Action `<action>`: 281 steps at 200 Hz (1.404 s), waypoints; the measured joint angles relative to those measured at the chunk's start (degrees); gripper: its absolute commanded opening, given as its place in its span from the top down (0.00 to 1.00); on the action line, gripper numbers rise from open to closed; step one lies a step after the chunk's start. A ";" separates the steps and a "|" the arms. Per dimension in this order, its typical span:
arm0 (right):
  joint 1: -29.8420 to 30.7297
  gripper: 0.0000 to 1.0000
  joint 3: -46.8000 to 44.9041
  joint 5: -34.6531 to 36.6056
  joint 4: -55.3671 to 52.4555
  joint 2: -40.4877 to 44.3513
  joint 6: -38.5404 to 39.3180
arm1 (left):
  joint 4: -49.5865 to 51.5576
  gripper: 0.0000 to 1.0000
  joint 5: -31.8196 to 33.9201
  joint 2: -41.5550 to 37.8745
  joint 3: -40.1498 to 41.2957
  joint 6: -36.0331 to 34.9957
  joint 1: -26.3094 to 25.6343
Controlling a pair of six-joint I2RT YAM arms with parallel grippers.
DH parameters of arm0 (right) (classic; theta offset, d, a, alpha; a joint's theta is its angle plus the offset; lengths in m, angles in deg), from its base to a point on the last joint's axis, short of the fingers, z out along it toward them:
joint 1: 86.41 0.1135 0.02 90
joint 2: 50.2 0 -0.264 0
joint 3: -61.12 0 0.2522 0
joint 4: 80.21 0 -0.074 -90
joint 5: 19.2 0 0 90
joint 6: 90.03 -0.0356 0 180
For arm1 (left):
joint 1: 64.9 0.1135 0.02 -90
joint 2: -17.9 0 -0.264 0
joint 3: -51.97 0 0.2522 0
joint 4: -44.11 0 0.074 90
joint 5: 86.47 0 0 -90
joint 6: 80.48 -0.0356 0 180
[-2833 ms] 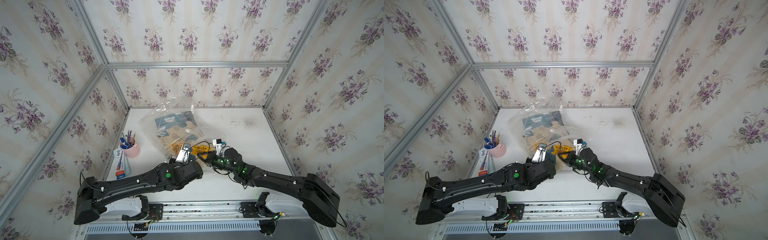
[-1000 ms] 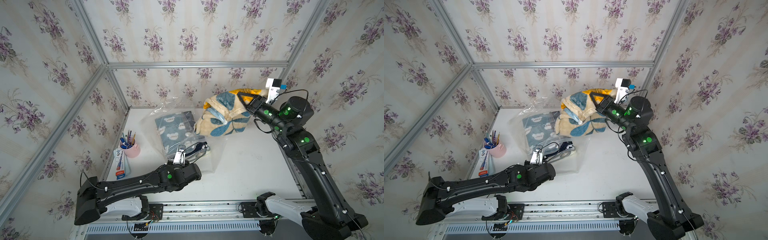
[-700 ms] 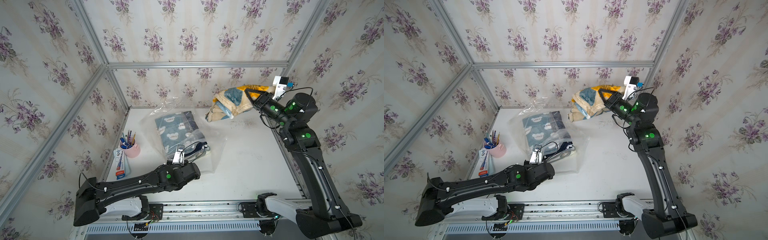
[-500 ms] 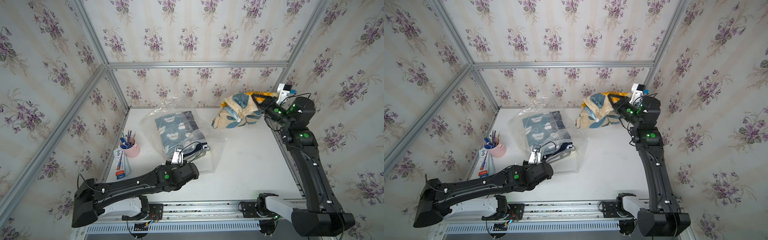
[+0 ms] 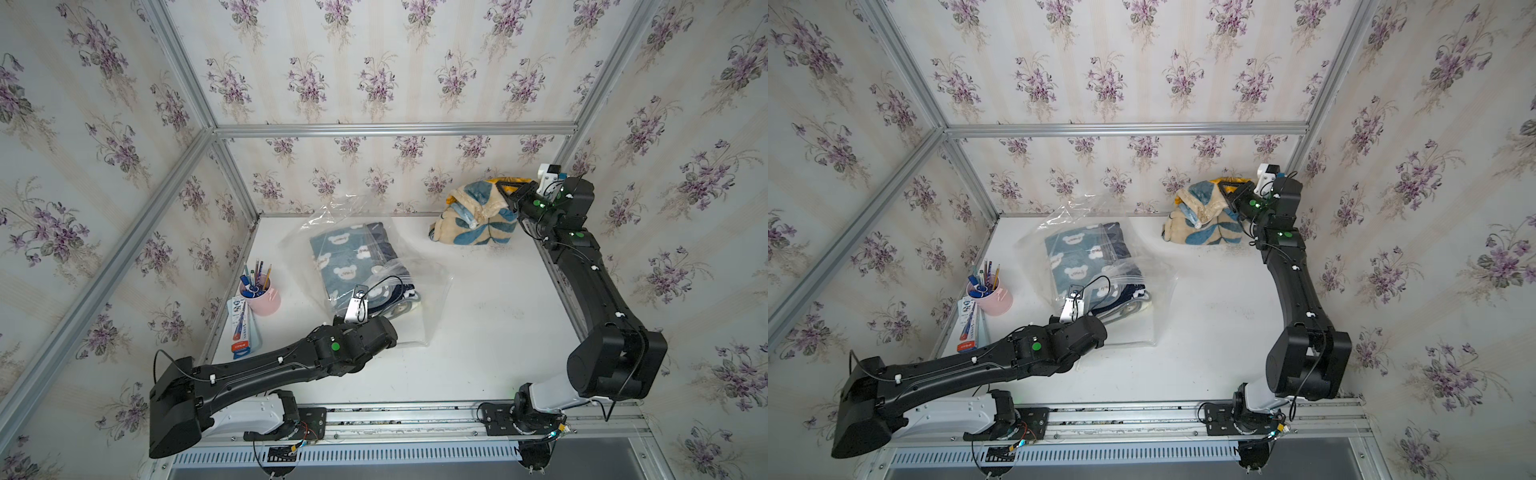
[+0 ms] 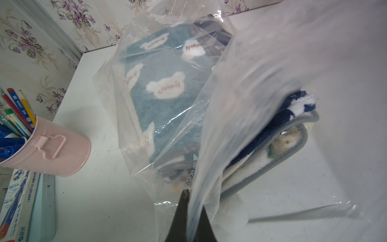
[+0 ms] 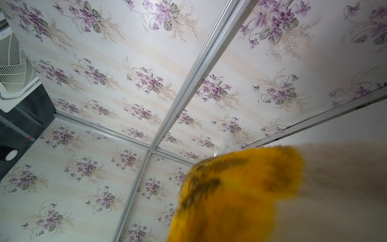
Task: Take the blanket out of the vacuum bag
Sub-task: Place the blanket at the center of the board.
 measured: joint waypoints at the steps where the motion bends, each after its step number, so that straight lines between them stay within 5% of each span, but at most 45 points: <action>1: 0.00 1.00 -0.35 0.02 0.31 0.09 0.00 | -0.04 0.95 -0.02 0.00 0.02 0.00 0.02; 62: -1.86 1.00 -42.88 6.27 11.34 5.49 -6.34 | -3.19 0.95 -2.84 0.55 1.05 -1.92 1.03; 120: -2.27 1.00 -47.36 10.01 12.57 6.38 -7.74 | -4.39 0.95 -4.37 -0.63 1.36 -2.49 1.01; 170: -2.29 0.51 -51.43 10.32 5.42 9.73 -3.98 | -4.37 0.94 -5.14 -1.86 1.55 -3.21 1.03; 198: -2.71 0.36 -51.06 12.33 -5.03 14.38 1.29 | -4.37 0.92 -5.27 -2.93 1.55 -4.28 1.03; 249: -2.75 0.39 -48.98 14.32 -21.31 24.39 9.42 | -4.37 0.90 -5.60 -4.24 1.55 -5.29 1.03; 281: -0.24 0.64 -45.46 14.47 -26.99 30.45 12.07 | -4.35 0.89 -5.64 -4.90 1.55 -5.88 1.03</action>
